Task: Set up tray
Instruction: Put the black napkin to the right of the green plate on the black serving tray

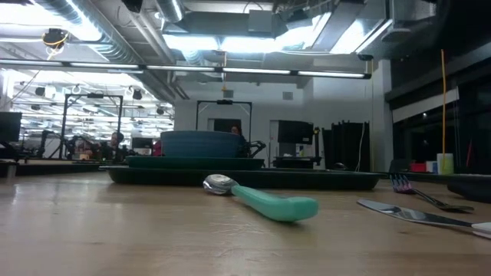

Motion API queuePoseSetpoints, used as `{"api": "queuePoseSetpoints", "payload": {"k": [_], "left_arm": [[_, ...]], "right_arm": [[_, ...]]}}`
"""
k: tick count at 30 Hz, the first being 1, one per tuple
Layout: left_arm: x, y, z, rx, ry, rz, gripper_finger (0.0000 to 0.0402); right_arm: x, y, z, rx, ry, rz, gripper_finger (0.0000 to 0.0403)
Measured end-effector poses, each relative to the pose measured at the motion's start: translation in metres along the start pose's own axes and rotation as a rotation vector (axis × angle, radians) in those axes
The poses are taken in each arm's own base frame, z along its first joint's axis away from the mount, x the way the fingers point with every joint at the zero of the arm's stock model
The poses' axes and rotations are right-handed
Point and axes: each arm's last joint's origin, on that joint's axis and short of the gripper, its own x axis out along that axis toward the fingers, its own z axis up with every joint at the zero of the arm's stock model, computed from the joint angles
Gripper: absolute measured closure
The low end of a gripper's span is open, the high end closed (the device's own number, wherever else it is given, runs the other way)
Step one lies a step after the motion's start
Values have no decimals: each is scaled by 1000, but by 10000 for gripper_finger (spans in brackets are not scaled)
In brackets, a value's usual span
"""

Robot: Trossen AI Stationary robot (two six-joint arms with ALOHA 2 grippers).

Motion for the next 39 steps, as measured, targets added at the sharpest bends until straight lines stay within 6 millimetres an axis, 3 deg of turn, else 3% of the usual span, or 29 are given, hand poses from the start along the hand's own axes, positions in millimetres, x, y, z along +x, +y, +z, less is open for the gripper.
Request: {"api": "queuePoseSetpoints", "payload": {"k": [6,14,23,30,39], "left_arm": [[0,0,1,15,-5,0,396],[0,0,0,16,-4,0,396],[0,0,0,18,-3,-2,396],[0,0,0,18,-2,-2,396],[0,0,0,18,-2,-2,395]], "right_arm": [[2,29,8,4,103,-56,398],[-10,65,16,94,95,-32,398],[-8,95,9,231,232,-10,399],[-15,108,-6,429,346,12,396],[-22,117,-18,519,363,18,394]]}}
